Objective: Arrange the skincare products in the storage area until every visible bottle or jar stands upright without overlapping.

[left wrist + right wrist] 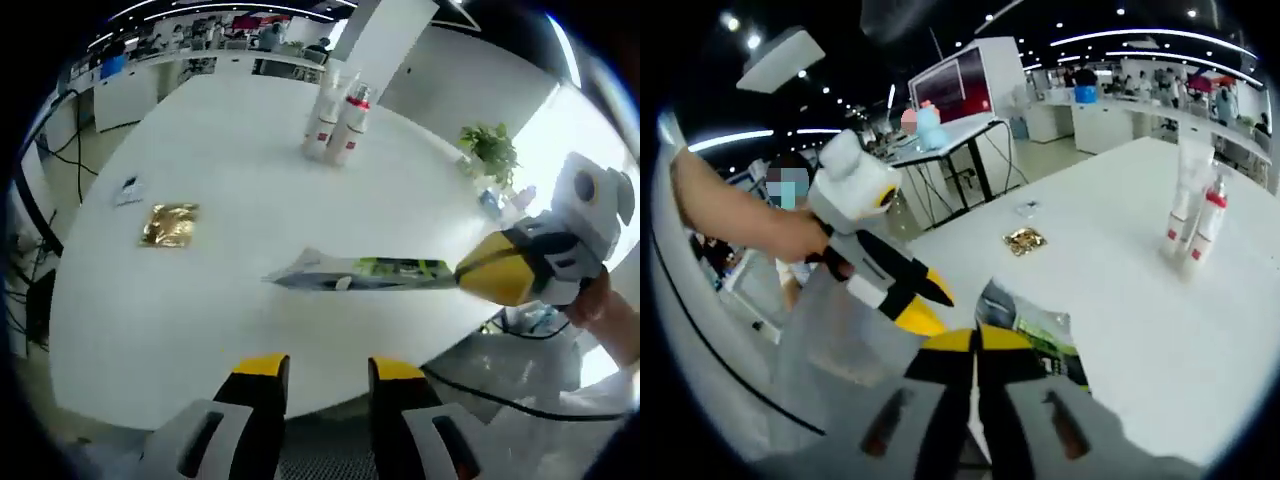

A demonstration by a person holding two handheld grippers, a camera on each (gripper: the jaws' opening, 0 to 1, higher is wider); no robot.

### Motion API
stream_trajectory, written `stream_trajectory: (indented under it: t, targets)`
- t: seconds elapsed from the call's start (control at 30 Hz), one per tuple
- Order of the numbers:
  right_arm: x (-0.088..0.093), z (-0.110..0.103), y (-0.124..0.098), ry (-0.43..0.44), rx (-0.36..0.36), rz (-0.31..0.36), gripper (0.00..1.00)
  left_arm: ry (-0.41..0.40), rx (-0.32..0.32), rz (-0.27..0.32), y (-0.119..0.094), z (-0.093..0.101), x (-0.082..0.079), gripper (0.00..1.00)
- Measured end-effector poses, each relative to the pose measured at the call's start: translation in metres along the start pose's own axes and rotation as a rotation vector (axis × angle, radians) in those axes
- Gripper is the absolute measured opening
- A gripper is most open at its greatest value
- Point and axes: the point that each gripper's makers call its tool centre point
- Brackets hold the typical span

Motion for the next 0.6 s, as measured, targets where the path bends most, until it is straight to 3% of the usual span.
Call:
stream_trajectory:
  t: [0.13,0.17,0.2,0.27,0.4,0.6]
  targets:
    - [0.005,0.003,0.002,-0.009,-0.009,0.003,0.00,-0.303,0.151,0.025,0.009,0.015,0.000,0.37]
    - [0.006,0.003,0.000,-0.010,-0.013,0.006,0.00,-0.388,0.232,0.020,0.008,0.025,0.002,0.38]
    - [0.006,0.003,-0.001,-0.011,-0.018,0.010,0.00,-0.427,0.281,0.037,0.006,0.030,0.001,0.37]
    - [0.007,0.004,-0.002,-0.016,-0.025,0.015,0.00,-0.476,0.299,0.107,0.003,0.029,-0.009,0.36]
    - [0.011,0.005,-0.002,-0.021,-0.040,0.014,0.00,-0.695,0.426,0.207,0.001,0.032,-0.027,0.46]
    - [0.010,-0.006,-0.007,-0.068,-0.070,0.013,0.00,-0.792,0.393,0.222,0.019,0.024,-0.022,0.48]
Point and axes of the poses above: the point that each gripper's makers call its tool centre point, and the gripper's own axes: y roughly forward along the fingers, z roughly to its right, x roughly out of its underside, and after that the axes turned 6 degrees about -z, right-handed
